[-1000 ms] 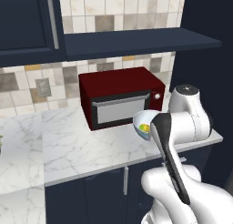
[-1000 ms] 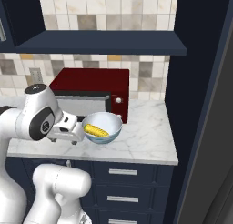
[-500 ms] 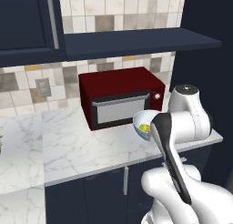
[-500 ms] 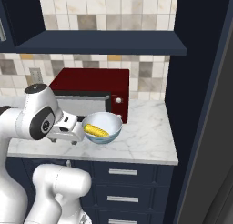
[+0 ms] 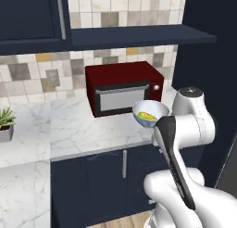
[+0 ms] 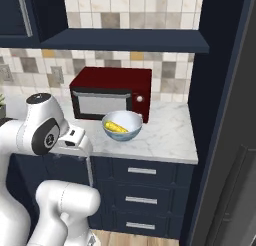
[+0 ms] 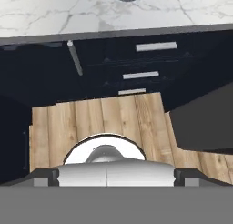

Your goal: Take the mushroom, corn, and mushroom from the freezer and place them in the bowl on the counter.

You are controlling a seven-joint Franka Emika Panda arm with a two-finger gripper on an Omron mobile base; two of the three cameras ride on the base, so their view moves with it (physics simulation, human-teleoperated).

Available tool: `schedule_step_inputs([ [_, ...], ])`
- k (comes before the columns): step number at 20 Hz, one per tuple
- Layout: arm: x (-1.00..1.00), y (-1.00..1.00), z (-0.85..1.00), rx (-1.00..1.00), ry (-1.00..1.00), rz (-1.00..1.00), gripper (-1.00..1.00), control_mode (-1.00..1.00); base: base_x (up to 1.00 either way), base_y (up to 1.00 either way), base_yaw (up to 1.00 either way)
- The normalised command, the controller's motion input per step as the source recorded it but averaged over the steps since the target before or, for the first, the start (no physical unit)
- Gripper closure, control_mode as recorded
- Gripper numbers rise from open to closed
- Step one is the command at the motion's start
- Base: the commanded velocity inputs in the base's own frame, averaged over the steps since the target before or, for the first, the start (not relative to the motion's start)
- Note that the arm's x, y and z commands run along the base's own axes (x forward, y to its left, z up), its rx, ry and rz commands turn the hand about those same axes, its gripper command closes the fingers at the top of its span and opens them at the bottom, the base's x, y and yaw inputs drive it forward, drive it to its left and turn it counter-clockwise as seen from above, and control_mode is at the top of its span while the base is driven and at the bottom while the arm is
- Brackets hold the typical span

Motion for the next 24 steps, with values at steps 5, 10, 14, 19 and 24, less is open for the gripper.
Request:
schedule_step_inputs([
  [5, 0.0, 0.0, 0.0, 0.0, 0.0, 0.0, -1.0, 1.0, -0.85, -0.09, 0.29],
  [10, 0.0, 0.0, 0.0, 0.0, 0.0, 0.0, -1.0, 1.0, -0.94, -0.18, 0.09],
  [14, 0.0, 0.0, 0.0, 0.0, 0.0, 0.0, -1.0, 1.0, -0.88, -0.18, 0.05],
  [19, 0.0, 0.0, 0.0, 0.0, 0.0, 0.0, -1.0, 1.0, -0.67, -0.51, 0.05],
  [24, 0.0, 0.0, 0.0, 0.0, 0.0, 0.0, -1.0, 1.0, -0.62, -0.69, 0.03],
])
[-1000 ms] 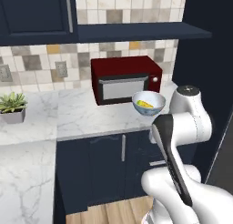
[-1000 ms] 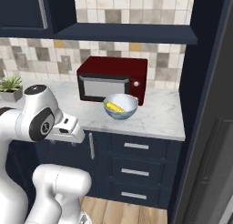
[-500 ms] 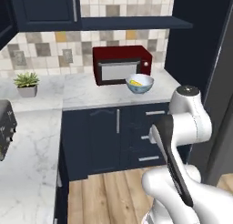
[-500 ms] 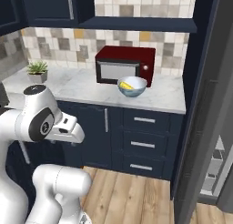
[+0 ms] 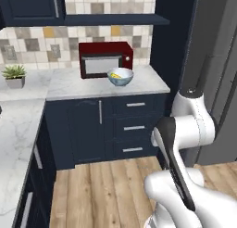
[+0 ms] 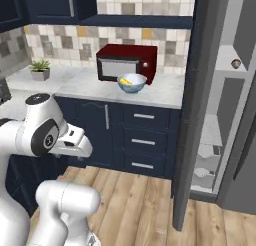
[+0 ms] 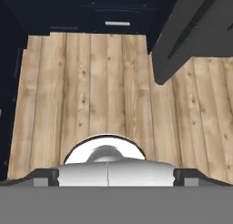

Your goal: Take the mushroom, corn, and mushroom from the freezer and place them in the bowl on the counter.

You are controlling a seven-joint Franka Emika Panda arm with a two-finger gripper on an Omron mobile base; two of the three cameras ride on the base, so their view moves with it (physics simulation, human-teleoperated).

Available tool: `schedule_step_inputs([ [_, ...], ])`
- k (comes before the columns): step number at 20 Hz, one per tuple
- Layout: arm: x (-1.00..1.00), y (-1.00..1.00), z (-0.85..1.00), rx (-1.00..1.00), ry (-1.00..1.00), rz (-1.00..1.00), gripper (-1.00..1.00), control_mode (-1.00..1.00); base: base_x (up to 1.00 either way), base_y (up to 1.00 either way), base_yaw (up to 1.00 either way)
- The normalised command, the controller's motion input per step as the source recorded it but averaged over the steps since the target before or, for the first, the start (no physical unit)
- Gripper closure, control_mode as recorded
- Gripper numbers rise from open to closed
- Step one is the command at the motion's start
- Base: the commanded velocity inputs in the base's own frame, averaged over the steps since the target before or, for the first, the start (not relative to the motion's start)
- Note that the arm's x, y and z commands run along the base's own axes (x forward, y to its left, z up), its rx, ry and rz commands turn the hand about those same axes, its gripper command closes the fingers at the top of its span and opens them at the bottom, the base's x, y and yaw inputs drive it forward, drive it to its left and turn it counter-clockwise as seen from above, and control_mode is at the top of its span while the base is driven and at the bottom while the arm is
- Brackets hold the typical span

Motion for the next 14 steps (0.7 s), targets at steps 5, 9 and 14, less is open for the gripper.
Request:
schedule_step_inputs([
  [5, 0.0, 0.0, 0.0, 0.0, 0.0, 0.0, -1.0, 1.0, -0.42, -0.88, 0.14],
  [9, 0.0, 0.0, 0.0, 0.0, 0.0, 0.0, -1.0, 1.0, -0.28, -0.76, 0.21],
  [14, 0.0, 0.0, 0.0, 0.0, 0.0, 0.0, -1.0, 1.0, -0.11, -0.86, 0.31],
])
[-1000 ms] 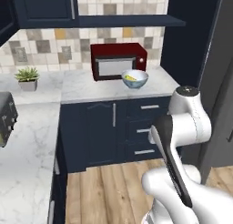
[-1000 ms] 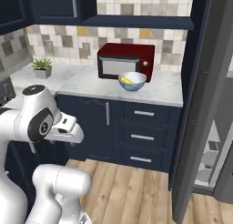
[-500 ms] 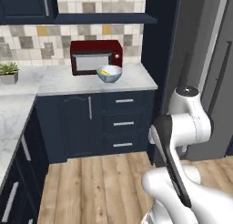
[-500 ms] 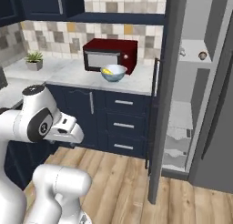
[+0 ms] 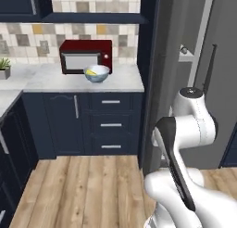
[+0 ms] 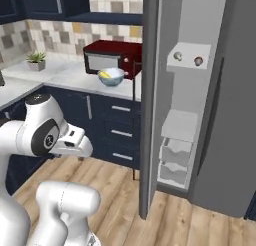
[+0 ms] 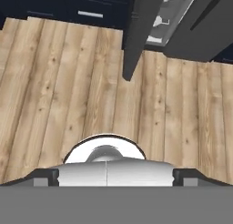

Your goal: Take the mushroom, corn, and mushroom from the freezer and place them in the bowl on the counter.

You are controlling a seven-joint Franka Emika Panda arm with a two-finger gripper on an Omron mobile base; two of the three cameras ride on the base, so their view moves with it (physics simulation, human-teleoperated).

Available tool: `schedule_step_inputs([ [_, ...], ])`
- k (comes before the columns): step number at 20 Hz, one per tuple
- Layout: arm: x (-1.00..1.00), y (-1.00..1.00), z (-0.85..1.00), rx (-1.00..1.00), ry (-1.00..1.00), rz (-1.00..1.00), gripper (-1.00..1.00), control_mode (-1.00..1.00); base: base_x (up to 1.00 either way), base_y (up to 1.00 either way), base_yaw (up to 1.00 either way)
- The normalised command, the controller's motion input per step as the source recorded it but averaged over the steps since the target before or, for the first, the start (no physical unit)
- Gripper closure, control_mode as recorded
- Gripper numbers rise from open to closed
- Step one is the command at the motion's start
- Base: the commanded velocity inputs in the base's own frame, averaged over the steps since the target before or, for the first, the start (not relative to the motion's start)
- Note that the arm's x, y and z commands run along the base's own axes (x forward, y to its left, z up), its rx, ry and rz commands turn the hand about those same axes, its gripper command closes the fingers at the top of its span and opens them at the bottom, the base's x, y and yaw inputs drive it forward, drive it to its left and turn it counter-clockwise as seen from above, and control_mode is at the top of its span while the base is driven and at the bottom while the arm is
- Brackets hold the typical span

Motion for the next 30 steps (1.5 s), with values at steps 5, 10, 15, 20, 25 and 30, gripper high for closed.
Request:
schedule_step_inputs([
  [5, 0.0, 0.0, 0.0, 0.0, 0.0, 0.0, -1.0, 1.0, -0.02, -0.82, 0.3],
  [10, 0.0, 0.0, 0.0, 0.0, 0.0, 0.0, -1.0, 1.0, 0.0, -0.73, 0.24],
  [15, 0.0, 0.0, 0.0, 0.0, 0.0, 0.0, -1.0, 1.0, 0.09, -0.84, 0.14],
  [20, 0.0, 0.0, 0.0, 0.0, 0.0, 0.0, -1.0, 1.0, 0.41, -0.4, 0.05],
  [25, 0.0, 0.0, 0.0, 0.0, 0.0, 0.0, -1.0, 1.0, 0.63, -0.6, 0.04],
  [30, 0.0, 0.0, 0.0, 0.0, 0.0, 0.0, -1.0, 1.0, 0.37, -0.68, 0.07],
])
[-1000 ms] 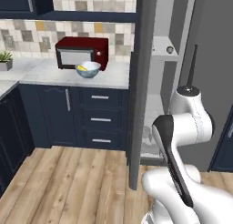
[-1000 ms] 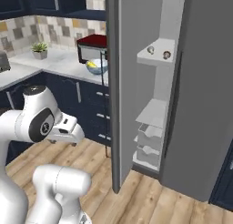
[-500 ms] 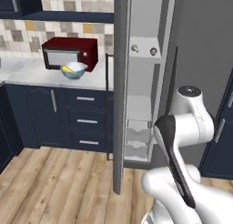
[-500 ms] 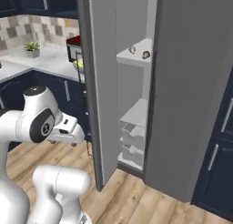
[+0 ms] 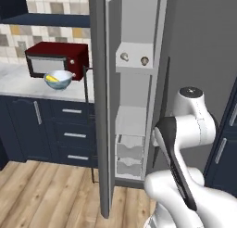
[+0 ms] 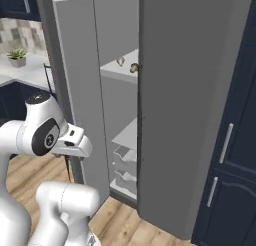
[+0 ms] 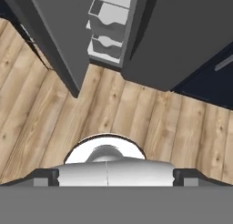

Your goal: Take the mushroom, corn, and mushroom from the freezer and place them in the bowl on the counter.

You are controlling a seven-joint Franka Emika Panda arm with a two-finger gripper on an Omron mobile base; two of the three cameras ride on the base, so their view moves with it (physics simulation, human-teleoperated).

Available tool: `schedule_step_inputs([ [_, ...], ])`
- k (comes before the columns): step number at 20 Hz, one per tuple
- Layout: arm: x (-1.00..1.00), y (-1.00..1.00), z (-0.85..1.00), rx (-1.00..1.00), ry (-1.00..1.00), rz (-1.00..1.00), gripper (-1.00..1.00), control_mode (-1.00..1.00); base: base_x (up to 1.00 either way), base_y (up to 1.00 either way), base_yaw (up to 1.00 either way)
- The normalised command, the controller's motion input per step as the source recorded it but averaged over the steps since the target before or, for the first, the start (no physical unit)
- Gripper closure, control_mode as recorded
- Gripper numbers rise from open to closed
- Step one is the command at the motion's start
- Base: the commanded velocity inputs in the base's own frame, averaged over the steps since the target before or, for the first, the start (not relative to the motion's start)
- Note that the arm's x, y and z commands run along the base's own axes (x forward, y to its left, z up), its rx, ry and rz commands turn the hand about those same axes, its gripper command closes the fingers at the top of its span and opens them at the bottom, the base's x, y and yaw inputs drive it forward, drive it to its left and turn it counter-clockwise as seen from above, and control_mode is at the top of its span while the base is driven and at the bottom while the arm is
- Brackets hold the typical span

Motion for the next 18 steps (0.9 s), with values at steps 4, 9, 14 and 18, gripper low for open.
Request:
schedule_step_inputs([
  [4, 0.0, 0.0, 0.0, 0.0, 0.0, 0.0, -1.0, 1.0, 0.38, -0.05, 0.0],
  [9, 0.0, 0.0, 0.0, 0.0, 0.0, 0.0, -1.0, 1.0, 0.63, 0.0, -0.1],
  [14, 0.0, 0.0, 0.0, 0.0, 0.0, 0.0, -1.0, 1.0, 0.5, 0.19, -0.05],
  [18, 0.0, 0.0, 0.0, 0.0, 0.0, 0.0, -1.0, 1.0, 0.38, 0.03, 0.04],
])
